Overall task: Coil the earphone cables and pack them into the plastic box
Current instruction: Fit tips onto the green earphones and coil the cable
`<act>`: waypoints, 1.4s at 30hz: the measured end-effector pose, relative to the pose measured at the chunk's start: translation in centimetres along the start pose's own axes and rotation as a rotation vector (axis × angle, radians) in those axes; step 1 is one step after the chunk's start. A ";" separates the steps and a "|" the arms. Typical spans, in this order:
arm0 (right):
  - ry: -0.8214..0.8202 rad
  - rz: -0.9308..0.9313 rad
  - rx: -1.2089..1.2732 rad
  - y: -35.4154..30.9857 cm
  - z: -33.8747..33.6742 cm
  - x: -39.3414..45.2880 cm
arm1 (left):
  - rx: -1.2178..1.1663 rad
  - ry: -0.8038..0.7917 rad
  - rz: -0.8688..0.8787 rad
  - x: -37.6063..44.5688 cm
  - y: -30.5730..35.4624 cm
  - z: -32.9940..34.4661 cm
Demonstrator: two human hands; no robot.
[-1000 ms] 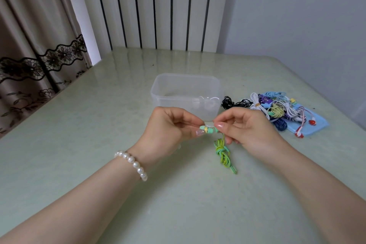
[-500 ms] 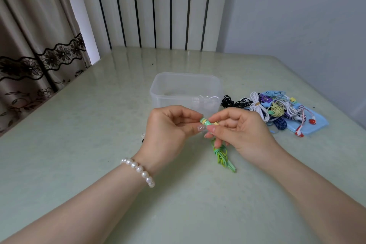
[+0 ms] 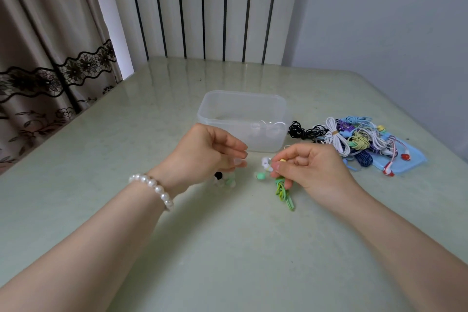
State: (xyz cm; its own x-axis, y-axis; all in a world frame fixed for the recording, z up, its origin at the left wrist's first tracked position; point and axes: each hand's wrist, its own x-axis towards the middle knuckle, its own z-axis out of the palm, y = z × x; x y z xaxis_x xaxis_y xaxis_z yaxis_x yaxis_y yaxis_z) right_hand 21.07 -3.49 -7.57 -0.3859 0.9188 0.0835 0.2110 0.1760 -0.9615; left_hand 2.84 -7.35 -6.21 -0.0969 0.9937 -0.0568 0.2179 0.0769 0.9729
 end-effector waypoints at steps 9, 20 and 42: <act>0.106 -0.119 -0.031 0.1 -0.6 0.4 | 0.447 0.064 0.051 0.2 0.3 -2.1; 0.151 -0.192 -0.081 0.2 -0.6 0.4 | 0.742 -0.025 0.025 -0.1 -0.1 -0.7; 0.121 -0.160 -0.065 0.0 -0.4 0.1 | 0.685 0.040 0.173 0.1 -0.1 -1.4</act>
State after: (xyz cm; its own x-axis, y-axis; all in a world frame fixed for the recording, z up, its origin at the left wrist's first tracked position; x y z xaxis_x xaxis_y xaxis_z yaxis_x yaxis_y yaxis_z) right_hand 21.37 -3.28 -7.43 -0.3095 0.9123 0.2683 0.2151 0.3420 -0.9148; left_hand 1.45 -7.37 -6.03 -0.0381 0.9935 0.1070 0.7944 -0.0349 0.6064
